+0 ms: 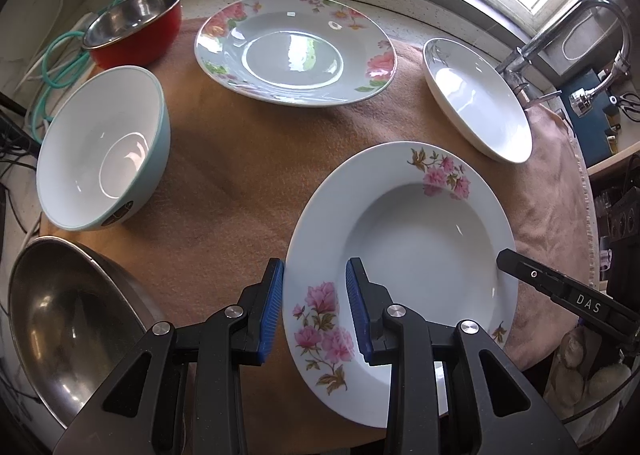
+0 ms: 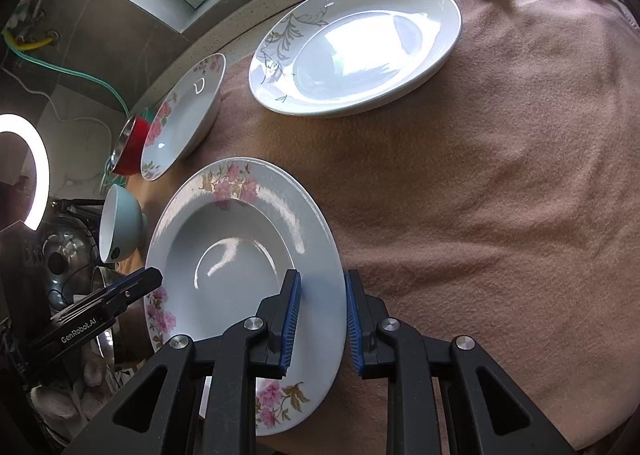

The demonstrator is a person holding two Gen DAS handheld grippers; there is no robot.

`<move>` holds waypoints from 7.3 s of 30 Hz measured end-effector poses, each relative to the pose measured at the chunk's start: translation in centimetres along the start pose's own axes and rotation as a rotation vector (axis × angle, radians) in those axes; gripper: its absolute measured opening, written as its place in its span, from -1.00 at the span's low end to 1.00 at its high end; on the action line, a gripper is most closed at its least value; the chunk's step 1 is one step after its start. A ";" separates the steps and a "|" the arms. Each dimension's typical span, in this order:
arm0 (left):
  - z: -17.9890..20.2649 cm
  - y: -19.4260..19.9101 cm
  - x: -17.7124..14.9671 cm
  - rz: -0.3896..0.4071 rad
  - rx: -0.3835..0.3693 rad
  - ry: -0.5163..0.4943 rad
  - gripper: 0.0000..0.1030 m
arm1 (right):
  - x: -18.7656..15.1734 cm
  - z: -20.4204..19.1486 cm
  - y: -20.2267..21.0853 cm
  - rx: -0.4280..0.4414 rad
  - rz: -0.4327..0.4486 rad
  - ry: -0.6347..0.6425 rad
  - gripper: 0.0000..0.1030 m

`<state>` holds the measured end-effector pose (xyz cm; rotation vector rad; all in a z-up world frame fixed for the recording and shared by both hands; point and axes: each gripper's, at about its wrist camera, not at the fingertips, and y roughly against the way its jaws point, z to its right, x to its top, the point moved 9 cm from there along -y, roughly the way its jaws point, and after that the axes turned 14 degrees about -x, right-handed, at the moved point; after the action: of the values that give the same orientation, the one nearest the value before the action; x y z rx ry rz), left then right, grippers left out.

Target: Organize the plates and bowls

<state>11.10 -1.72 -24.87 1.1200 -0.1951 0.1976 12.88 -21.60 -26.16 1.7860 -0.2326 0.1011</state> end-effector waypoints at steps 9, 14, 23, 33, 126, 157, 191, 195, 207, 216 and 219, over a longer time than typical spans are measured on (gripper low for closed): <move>0.2 0.4 -1.0 0.002 -0.003 -0.003 -0.42 | -0.4 -0.4 0.3 -0.010 0.013 0.007 -0.61; 0.5 0.4 -1.9 0.001 -0.002 -0.003 -0.42 | -0.9 -0.5 0.3 -0.012 0.010 0.009 -0.61; 0.7 0.3 -3.1 -0.006 -0.003 -0.001 -0.42 | -1.8 0.1 0.2 -0.014 0.007 0.006 -0.61; 0.5 0.1 -3.5 -0.016 0.003 -0.003 -0.42 | -2.8 0.6 0.1 -0.012 -0.005 0.003 -0.61; -0.9 8.0 5.2 0.386 -0.022 0.283 -0.42 | 14.3 -11.2 9.3 0.057 0.249 0.531 -0.50; -4.5 1.6 10.1 0.336 0.061 0.489 -0.42 | 22.8 -15.4 -4.4 0.132 -0.053 0.628 -0.50; -6.9 -0.6 10.7 0.318 0.063 0.560 -0.57 | 23.4 -18.1 -9.1 0.109 -0.124 0.670 -0.75; -7.2 -0.8 11.0 0.316 0.061 0.566 -0.63 | 23.4 -18.2 -9.2 0.104 -0.125 0.674 -0.77; -7.6 -0.9 11.1 0.311 0.050 0.573 -0.63 | 23.4 -18.3 -9.3 0.079 -0.118 0.701 -0.81; -7.5 -0.9 11.0 0.313 0.054 0.584 -0.66 | 23.3 -18.3 -9.3 0.072 -0.123 0.695 -0.82; -7.5 -0.9 11.0 0.315 0.050 0.590 -0.66 | 23.3 -18.3 -9.3 0.071 -0.123 0.694 -0.82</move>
<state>22.36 5.33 -26.03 1.0315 0.1637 0.8034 38.58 -4.23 -26.38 1.7238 0.3818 0.6316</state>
